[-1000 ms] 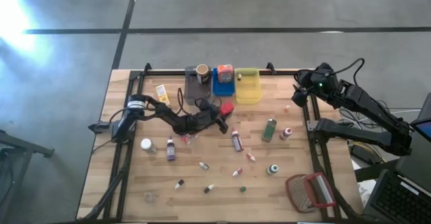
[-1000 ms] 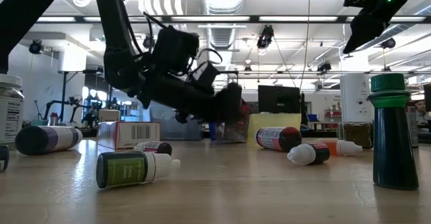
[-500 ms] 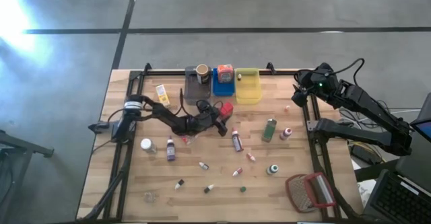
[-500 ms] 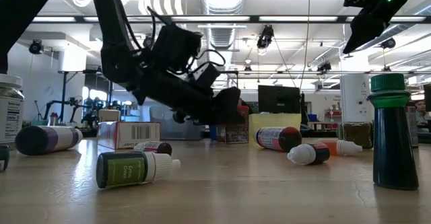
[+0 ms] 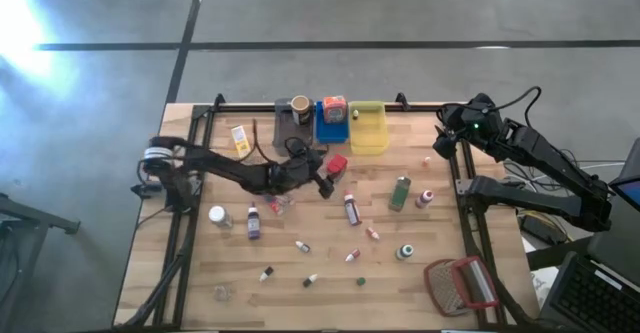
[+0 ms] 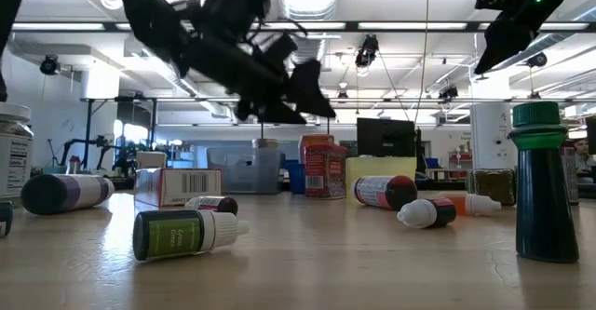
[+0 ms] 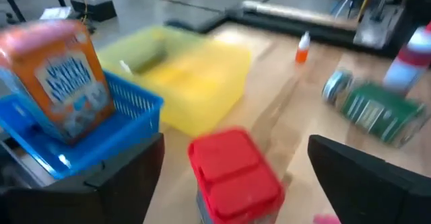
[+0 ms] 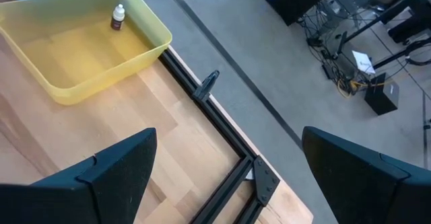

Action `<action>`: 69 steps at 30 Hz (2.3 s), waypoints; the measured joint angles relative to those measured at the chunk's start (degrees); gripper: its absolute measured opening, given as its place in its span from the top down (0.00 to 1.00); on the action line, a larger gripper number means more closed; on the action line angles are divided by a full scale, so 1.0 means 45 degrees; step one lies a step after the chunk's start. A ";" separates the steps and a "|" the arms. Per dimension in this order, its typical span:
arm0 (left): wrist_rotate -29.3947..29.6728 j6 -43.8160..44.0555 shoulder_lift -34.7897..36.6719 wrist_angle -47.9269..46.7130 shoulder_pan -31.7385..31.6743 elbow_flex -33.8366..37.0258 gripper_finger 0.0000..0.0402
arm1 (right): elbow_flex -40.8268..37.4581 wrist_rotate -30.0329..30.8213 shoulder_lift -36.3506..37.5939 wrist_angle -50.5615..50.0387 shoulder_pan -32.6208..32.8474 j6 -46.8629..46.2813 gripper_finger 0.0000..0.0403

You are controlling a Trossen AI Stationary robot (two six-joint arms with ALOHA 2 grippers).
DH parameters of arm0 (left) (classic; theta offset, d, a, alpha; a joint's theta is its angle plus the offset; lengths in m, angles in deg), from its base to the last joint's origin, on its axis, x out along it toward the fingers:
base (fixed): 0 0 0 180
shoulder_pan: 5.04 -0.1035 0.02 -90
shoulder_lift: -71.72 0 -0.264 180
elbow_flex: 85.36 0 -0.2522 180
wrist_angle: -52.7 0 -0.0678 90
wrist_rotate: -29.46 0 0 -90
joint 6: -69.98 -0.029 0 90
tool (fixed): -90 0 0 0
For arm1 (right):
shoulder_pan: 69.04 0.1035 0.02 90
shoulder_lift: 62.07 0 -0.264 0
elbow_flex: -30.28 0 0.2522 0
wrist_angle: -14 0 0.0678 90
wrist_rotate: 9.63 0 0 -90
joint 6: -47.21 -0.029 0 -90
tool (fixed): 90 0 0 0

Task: Pick & Place Kitchen Items
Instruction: Put the red spice can into the black bin

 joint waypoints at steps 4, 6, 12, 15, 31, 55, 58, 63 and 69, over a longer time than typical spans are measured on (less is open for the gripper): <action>-0.0002 -0.0020 0.1104 -0.0023 0.0000 -0.0159 0.06 | 0.0000 0.0005 -0.0001 0.0001 -0.0005 -0.0010 0.09; -0.0068 -0.0080 0.1643 -0.0019 0.0019 -0.0288 0.06 | 0.0000 0.0000 -0.0001 -0.0002 0.0000 -0.0012 0.09; -0.0442 0.1655 0.2597 -0.1110 -0.0099 -0.1435 0.06 | 0.0000 0.0000 -0.0003 -0.0002 -0.0001 0.0043 0.09; -0.0431 0.2024 0.2661 -0.3843 -0.0218 -0.2822 0.06 | 0.0000 0.0000 -0.0003 -0.0002 -0.0003 0.0000 0.09; -0.0569 0.4771 0.0286 -1.3434 -0.0581 -0.8108 0.06 | 0.0000 0.0000 0.0000 -0.0002 -0.0005 -0.0016 0.09; -0.1460 0.5931 -0.2525 -1.3424 -0.1112 -0.8345 0.06 | 0.0000 0.0000 -0.0002 -0.0002 0.0000 0.0026 0.09; -0.1711 0.5986 -0.2749 -1.3288 -0.1141 -0.8345 0.06 | 0.0000 0.0000 0.0001 -0.0002 0.0000 -0.0016 0.09; -0.1878 0.6036 -0.3009 -1.3242 -0.1141 -0.8348 0.06 | 0.0000 0.0000 -0.0003 -0.0002 0.0000 -0.0011 0.09; -0.2011 0.6047 -0.3093 -1.3211 -0.1141 -0.8347 0.07 | 0.0000 0.0003 0.0002 -0.0002 -0.0005 0.0022 0.09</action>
